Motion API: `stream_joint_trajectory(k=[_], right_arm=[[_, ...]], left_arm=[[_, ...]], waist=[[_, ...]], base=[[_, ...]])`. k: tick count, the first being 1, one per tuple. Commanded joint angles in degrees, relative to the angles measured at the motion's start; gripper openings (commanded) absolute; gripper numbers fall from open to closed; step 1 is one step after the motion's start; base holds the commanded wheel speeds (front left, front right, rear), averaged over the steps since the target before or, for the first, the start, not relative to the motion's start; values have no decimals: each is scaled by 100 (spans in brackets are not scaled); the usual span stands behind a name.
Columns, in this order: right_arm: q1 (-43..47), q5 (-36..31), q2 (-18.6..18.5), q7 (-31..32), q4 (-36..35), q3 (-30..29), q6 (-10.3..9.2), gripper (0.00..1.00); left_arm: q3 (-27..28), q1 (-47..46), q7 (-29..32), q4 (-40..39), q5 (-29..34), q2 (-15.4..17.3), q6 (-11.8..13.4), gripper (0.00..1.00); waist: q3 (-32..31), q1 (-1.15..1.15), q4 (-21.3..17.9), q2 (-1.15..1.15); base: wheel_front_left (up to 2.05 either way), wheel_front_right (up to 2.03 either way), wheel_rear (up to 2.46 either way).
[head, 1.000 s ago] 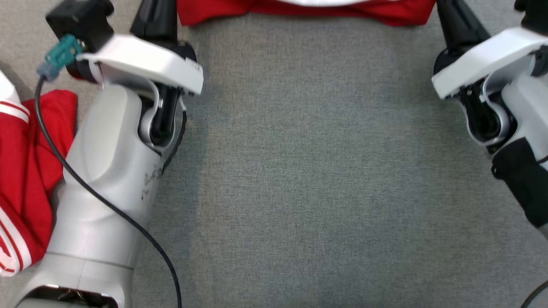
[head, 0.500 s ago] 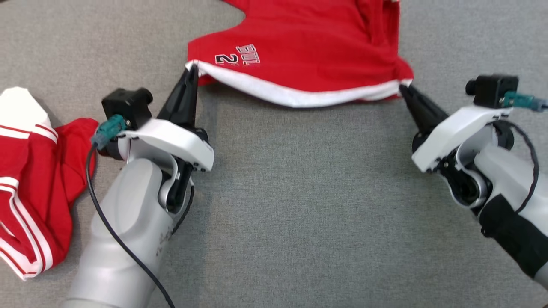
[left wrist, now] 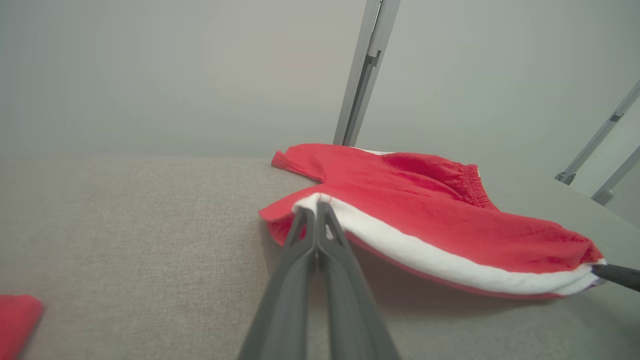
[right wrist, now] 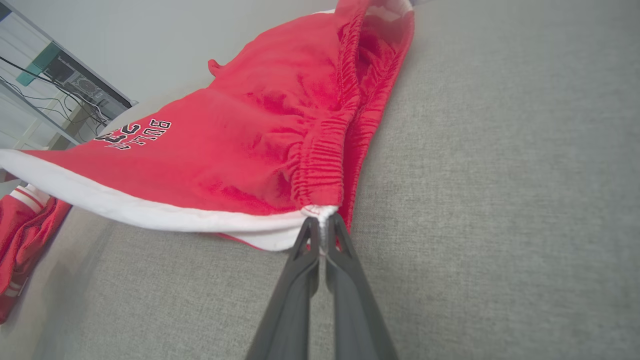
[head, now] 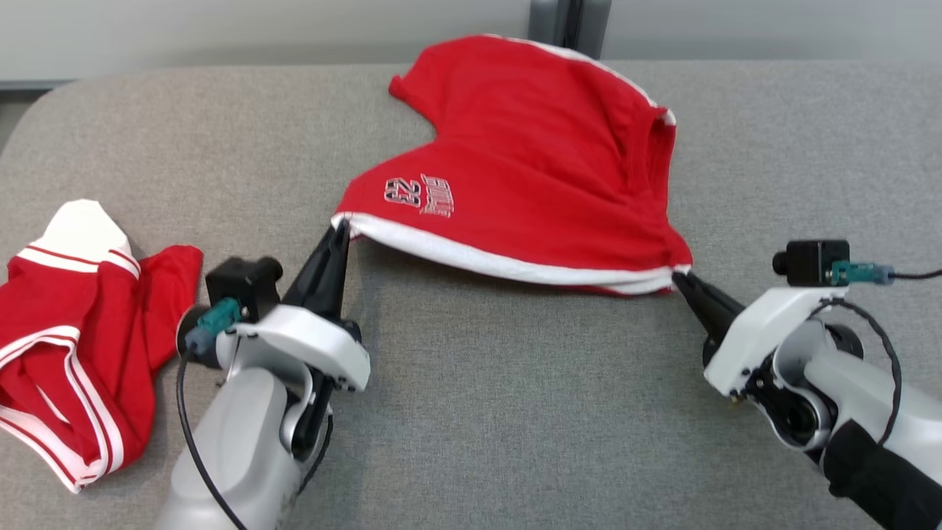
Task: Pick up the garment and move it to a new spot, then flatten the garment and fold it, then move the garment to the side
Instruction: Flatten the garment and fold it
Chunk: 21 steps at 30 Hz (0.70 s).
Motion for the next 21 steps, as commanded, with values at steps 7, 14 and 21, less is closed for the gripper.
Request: stream_joint_trajectory(k=[7,14,21], right_arm=[[408,167,-202,1,-111,231,1,0],[753,314,-365,-92,-430,348,1,0],[977,183,-590,-215,-840,441,1,0]], left_arm=[[-43,566,-13,-113,395,28,-27,0],[11,1163,-13,-307,504,25,-42,0],[66,1635,-13,-589,469,29,-23,0]], waist=[[-375,0,11,0],[-694,0,-16,0],[-919,0,2,0]], base=[[0,0,0],[0,0,0],[0,0,0]])
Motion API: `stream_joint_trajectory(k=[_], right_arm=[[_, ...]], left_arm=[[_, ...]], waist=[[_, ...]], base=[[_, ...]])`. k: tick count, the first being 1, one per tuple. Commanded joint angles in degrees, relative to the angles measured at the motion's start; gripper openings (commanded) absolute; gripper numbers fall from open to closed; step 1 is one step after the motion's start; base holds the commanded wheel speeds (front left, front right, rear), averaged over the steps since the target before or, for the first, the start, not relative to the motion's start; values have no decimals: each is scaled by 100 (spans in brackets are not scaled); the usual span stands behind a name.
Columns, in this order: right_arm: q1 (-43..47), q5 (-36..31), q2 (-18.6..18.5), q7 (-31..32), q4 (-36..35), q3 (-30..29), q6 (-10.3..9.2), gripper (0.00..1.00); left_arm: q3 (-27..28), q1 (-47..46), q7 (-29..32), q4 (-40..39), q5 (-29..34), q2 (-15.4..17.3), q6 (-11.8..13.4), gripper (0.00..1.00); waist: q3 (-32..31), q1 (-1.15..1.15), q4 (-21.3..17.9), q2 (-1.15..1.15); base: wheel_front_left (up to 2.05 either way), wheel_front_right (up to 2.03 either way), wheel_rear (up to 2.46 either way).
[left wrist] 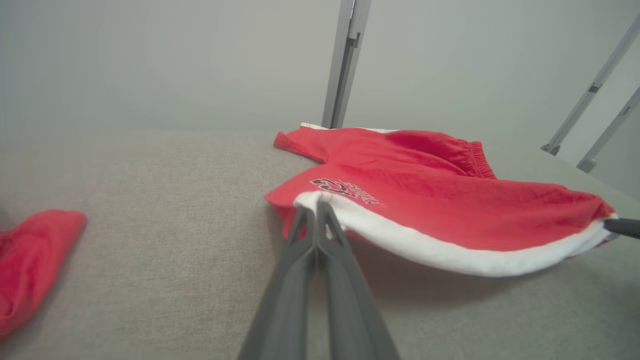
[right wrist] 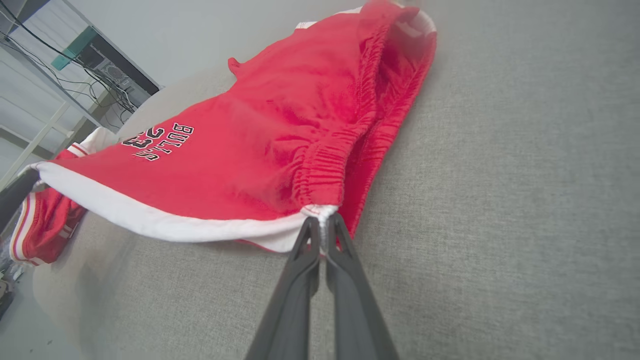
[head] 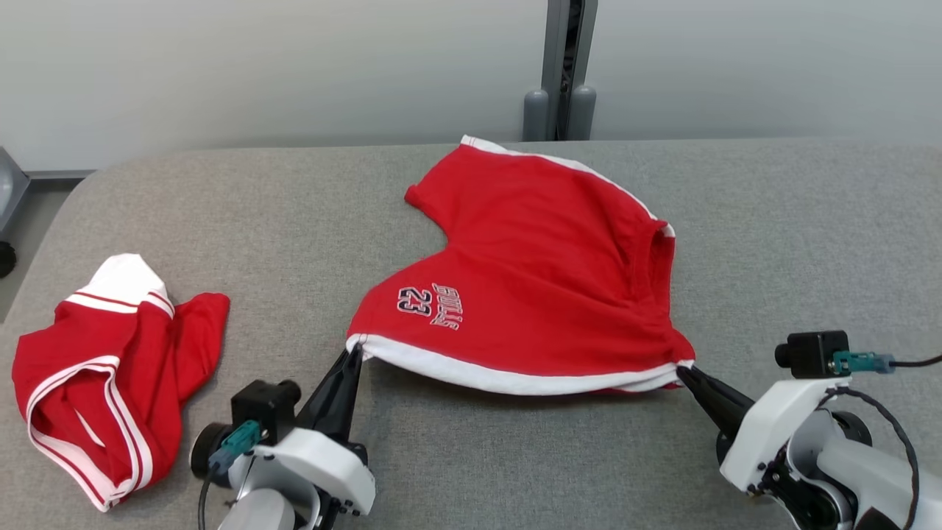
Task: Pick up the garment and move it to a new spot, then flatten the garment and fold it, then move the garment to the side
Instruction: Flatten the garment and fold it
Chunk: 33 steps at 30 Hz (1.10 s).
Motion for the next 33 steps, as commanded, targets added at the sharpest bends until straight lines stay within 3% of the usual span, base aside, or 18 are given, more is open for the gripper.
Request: stream_joint_trajectory(k=[1,17,33], right_arm=[[109,-74,-85,-55,-80,24,1,0],[638,-726,-590,96,-775,138,1,0],[938,-715,-1003,29,-1395,140,1,0]], left_arm=[[68,136,-13,-56,-59,32,15,0],[194,864,-13,-353,-209,30,6,0],[440,1456,-13,-891,-7,40,-27,0]], waist=[[-56,0,16,0],[-319,0,120,0],[-394,0,104,0]], base=[[0,0,0],[0,0,0],[0,0,0]])
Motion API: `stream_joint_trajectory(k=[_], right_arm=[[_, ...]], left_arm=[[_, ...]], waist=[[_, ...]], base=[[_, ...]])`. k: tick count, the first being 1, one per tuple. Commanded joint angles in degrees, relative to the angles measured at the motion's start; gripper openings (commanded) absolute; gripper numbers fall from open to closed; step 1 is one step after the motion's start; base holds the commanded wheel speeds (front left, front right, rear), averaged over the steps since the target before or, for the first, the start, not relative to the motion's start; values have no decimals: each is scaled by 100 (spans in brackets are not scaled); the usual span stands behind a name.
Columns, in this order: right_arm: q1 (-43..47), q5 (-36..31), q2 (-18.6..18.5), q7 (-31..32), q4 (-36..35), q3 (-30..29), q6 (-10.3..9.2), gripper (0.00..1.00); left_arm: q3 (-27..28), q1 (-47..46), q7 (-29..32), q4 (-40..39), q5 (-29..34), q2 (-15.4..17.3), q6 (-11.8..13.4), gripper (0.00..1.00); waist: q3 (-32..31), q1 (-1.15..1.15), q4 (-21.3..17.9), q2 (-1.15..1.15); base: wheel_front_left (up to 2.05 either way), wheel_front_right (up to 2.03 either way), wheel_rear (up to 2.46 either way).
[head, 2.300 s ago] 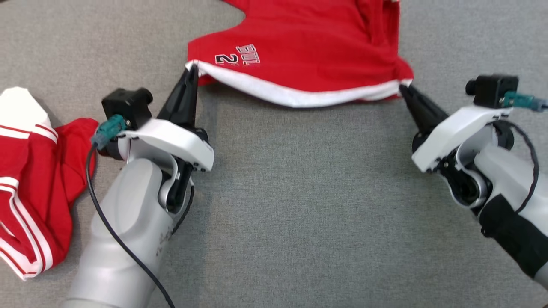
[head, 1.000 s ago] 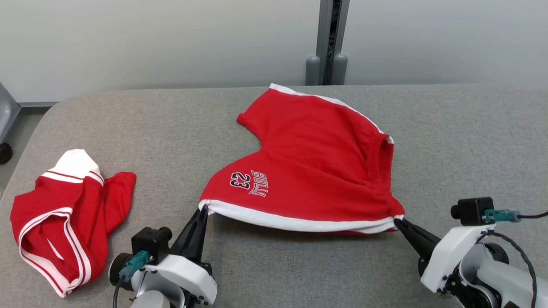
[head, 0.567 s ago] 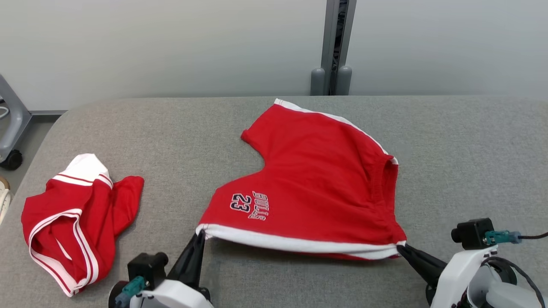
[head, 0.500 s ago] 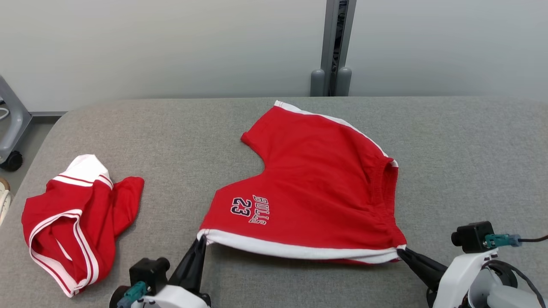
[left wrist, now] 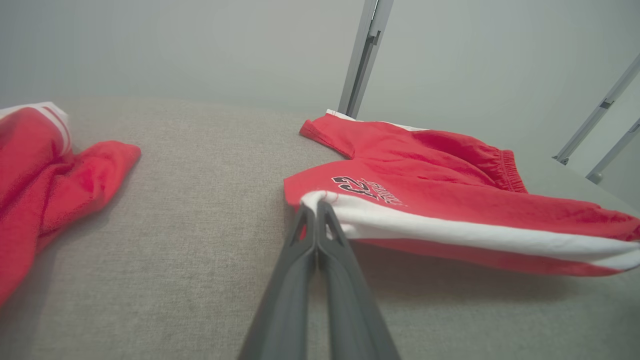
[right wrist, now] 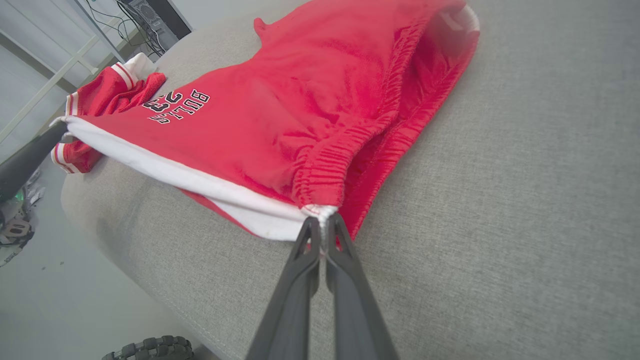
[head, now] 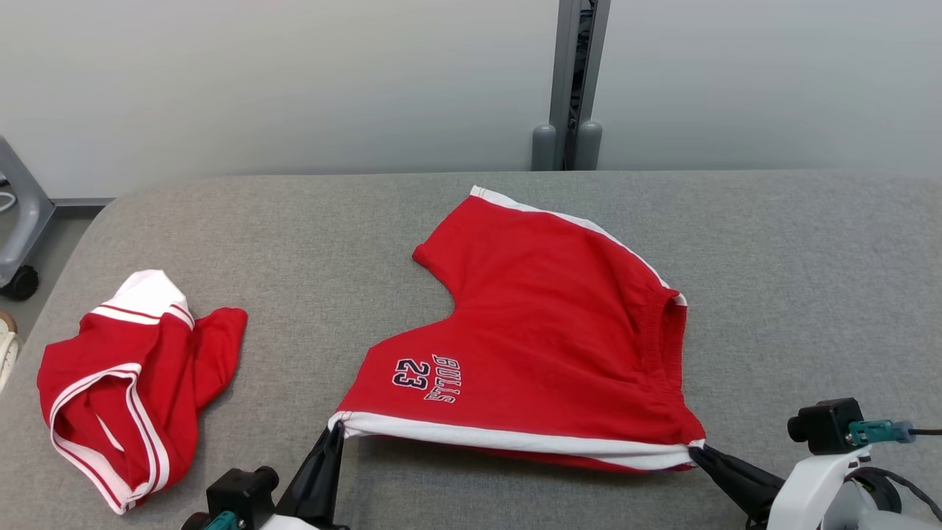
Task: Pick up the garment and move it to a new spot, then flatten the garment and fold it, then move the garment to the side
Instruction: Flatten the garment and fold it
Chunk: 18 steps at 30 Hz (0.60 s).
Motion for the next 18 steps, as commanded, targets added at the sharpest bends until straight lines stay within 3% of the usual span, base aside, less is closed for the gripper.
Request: stream_joint_trajectory(k=[1,8,18], right_arm=[[46,-12,-56,-16,-38,2,1,0],[-299,-21,-26,-137,-204,-197,1,0],[-815,-228,350,-318,-174,-1029,1,0]], left_arm=[[35,-10,-13,-47,35,29,-27,0],[99,-490,-13,-187,188,88,-25,0],[347,-2208,-13,314,450,343,99,0]], waist=[[13,0,-8,0],[308,0,-136,0],[1192,0,-631,0]], base=[[0,0,0],[0,0,0],[0,0,0]])
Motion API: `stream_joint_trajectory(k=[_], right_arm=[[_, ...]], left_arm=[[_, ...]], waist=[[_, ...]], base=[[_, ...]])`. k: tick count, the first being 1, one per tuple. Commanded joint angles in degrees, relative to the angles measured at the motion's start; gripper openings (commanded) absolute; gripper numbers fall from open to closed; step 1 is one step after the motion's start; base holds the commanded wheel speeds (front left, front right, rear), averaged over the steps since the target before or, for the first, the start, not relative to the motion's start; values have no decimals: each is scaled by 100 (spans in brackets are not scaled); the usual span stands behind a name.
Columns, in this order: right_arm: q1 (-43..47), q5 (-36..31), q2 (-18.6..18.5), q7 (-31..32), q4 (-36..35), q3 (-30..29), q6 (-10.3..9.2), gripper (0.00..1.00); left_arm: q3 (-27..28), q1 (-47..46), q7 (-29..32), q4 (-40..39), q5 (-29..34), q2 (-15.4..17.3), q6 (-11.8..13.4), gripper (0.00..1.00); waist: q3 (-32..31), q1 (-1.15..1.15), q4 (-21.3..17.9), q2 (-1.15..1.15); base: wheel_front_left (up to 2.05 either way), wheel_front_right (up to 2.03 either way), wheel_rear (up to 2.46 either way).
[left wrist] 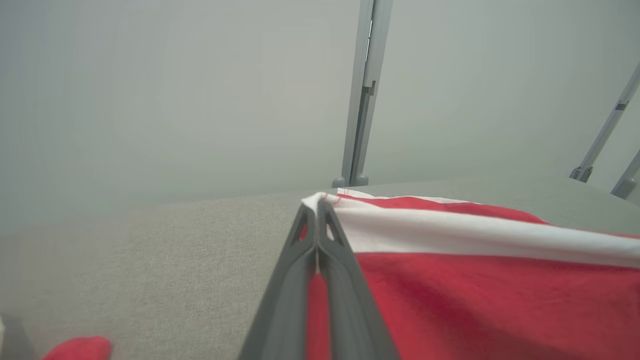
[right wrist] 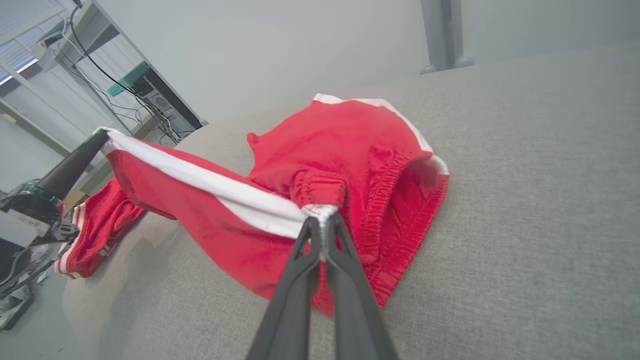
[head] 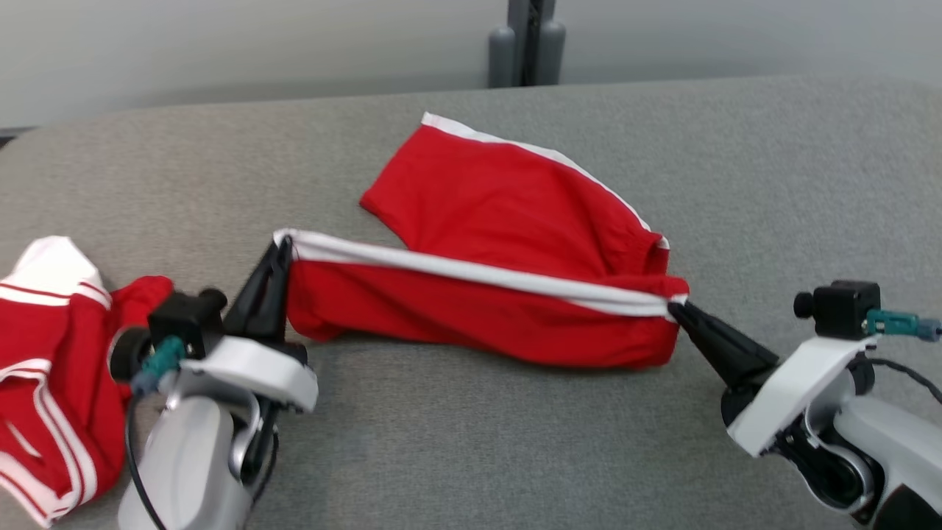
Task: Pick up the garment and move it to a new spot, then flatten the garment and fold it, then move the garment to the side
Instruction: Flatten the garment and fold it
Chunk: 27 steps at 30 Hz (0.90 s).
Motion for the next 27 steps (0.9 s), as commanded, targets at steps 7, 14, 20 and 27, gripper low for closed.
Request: stream_joint_trajectory(k=[7,14,20,27], right_arm=[[-25,-478,614,-53,73,-1012,1,0],[-72,-706,1258,-50,154,-1709,1,0],[-197,-900,1698,-50,352,-1914,1,0],[-509,-1085,2190,-50,670,-2034,1,0]], left_arm=[[8,-1225,-13,613,234,189,63,0],[-101,-2254,-13,1223,502,365,138,0],[-262,-3253,-13,1907,734,446,207,0],[-356,-4072,11,2621,890,592,267,0]], waist=[[668,0,-562,0],[1062,0,-965,0],[1381,0,-1231,0],[1675,0,-1487,0]], base=[[0,0,0],[0,0,0],[0,0,0],[0,0,0]])
